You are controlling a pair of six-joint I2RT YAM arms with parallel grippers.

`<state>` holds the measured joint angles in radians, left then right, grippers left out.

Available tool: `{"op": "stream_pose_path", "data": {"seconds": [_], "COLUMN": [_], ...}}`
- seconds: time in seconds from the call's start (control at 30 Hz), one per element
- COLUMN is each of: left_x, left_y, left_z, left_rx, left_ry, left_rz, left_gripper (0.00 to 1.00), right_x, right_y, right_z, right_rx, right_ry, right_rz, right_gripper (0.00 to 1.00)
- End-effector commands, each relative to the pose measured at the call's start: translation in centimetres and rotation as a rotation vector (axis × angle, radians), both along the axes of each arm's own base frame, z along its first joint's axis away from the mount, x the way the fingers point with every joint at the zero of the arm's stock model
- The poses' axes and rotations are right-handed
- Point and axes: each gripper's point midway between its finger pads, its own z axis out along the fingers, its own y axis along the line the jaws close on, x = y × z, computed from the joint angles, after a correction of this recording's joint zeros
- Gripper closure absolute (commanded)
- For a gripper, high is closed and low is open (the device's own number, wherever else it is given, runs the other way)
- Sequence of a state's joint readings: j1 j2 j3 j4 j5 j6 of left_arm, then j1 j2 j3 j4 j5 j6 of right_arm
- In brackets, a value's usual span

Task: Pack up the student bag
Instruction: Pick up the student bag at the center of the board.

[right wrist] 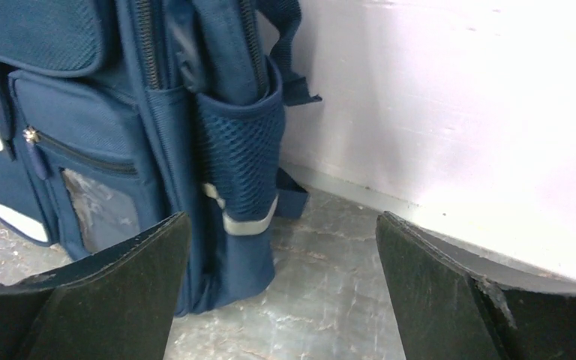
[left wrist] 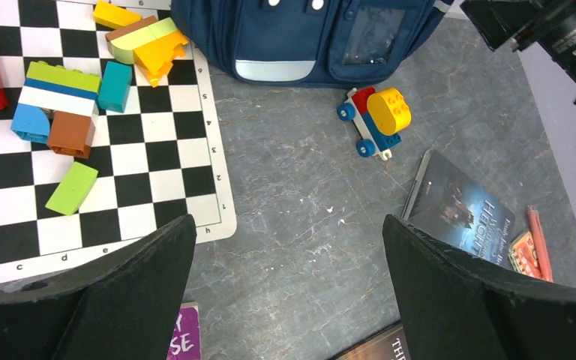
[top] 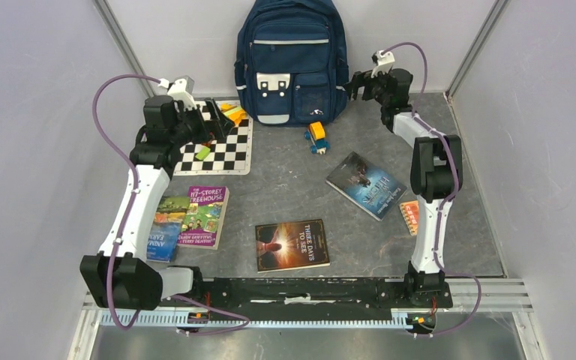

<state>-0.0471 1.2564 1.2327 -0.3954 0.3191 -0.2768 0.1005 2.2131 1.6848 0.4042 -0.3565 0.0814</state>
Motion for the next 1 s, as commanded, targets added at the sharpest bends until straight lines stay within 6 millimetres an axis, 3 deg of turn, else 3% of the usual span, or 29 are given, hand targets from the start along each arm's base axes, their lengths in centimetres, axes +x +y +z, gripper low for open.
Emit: {"op": "stream_pose_path", "data": {"seconds": [0.0, 0.17, 0.3, 0.43, 0.63, 0.7, 0.83, 0.97], "left_x": [-0.1, -0.1, -0.1, 0.0, 0.1, 0.2, 0.1, 0.1], "left_y": [-0.7, -1.1, -1.6, -1.9, -2.3, -2.4, -2.4, -2.3], "left_z": [1.0, 0.9, 0.5, 0.1, -0.4, -0.5, -0.5, -0.3], "left_rx": [-0.014, -0.029, -0.040, -0.055, -0.061, -0.064, -0.060, -0.048], "left_ry": [-0.035, -0.029, -0.009, 0.006, 0.021, 0.025, 0.021, 0.008], "left_rz": [-0.051, -0.078, -0.102, -0.122, -0.142, -0.148, -0.154, -0.155], "left_gripper": [0.00, 0.00, 0.00, 0.00, 0.00, 0.00, 0.00, 0.00], "right_x": [1.4, 2.7, 2.9, 3.4, 3.6, 3.5, 2.6, 0.9], "right_y": [2.8, 4.1, 6.0, 8.2, 9.0, 9.2, 10.0, 10.3], "right_z": [1.7, 0.3, 0.7, -0.5, -1.9, -1.6, 0.5, 3.4], "right_rx": [0.048, 0.140, 0.197, 0.146, 0.101, 0.105, 0.109, 0.100], "right_ry": [-0.068, -0.079, -0.107, -0.095, -0.096, -0.102, -0.137, -0.196], "right_rz": [0.162, 0.209, 0.279, 0.323, 0.295, 0.296, 0.316, 0.305], "right_gripper": [0.02, 0.02, 0.02, 0.02, 0.02, 0.12, 0.67, 0.99]}}
